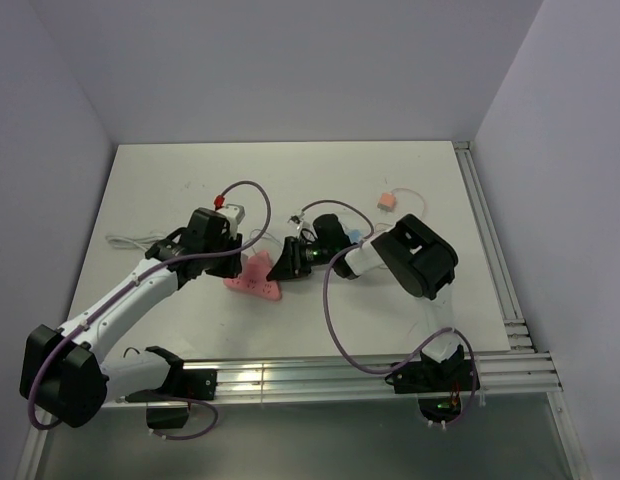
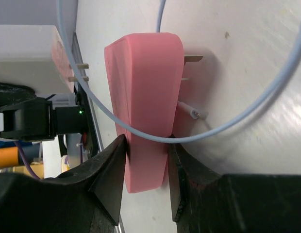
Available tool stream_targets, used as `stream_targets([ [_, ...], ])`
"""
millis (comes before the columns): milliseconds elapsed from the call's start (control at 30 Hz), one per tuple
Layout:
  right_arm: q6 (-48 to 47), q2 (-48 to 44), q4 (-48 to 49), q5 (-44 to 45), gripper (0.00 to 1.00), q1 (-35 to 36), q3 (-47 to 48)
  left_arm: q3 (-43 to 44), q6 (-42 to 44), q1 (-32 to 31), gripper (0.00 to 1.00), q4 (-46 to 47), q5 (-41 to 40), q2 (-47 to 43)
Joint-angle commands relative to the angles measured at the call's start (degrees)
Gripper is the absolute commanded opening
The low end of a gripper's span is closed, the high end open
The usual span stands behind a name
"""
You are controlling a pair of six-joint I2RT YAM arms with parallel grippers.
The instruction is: Insert the plug
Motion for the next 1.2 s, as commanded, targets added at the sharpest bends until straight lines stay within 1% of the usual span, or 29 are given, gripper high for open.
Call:
stream_targets([
  [0, -5.67, -3.42, -7.45, 5.57, 0.0, -0.78, -4.07, -0.24, -0.53, -1.08, 0.0, 5.22, -0.08, -2.03],
  [100, -5.94, -6.14, -8.16, 6.62, 0.0, -2.36, -6.89, -0.15, 0.0, -1.17, 0.0, 5.22, -0.08, -2.03],
  [233, -7.08, -7.47, -9.65, 7.68, 0.0, -3.15, -7.42, -0.24, 0.09, -1.34, 0.0, 5.39, -0.08, -1.42],
  [333, -6.56, -6.59, -9.13, 7.24, 0.0, -3.15, -6.98, -0.06, 0.26, -1.78, 0.0, 5.83, -0.08, -0.89],
  [500, -7.61, -4.57, -11.85, 9.52, 0.0, -3.68, -4.97, 0.2, 0.53, -2.84, 0.0, 6.62, -0.08, 1.4],
  [633, -7.08, -2.46, -12.82, 9.26, 0.0, -3.86, -3.56, 0.46, 0.97, -3.54, 0.0, 6.45, -0.08, 2.54],
  [800, -6.99, -2.37, -13.08, 9.43, 0.0, -3.86, -3.82, 0.73, 0.88, -4.07, 0.0, 6.27, -0.08, 2.89],
  [833, -6.91, -2.46, -12.73, 9.35, 0.0, -3.94, -3.91, 0.82, 0.88, -4.15, 0.0, 6.01, -2.08, 3.07],
  [1000, -6.64, -2.98, -12.9, 8.03, 0.0, -4.65, -4.7, 1.96, 0.88, -4.94, 0.0, 5.22, -4.55, 5.0],
  [1167, -6.64, -5.27, -15.19, 7.94, 0.0, -5.79, -6.19, 2.93, 2.02, -6.96, 0.0, 5.22, -7.46, 6.06],
])
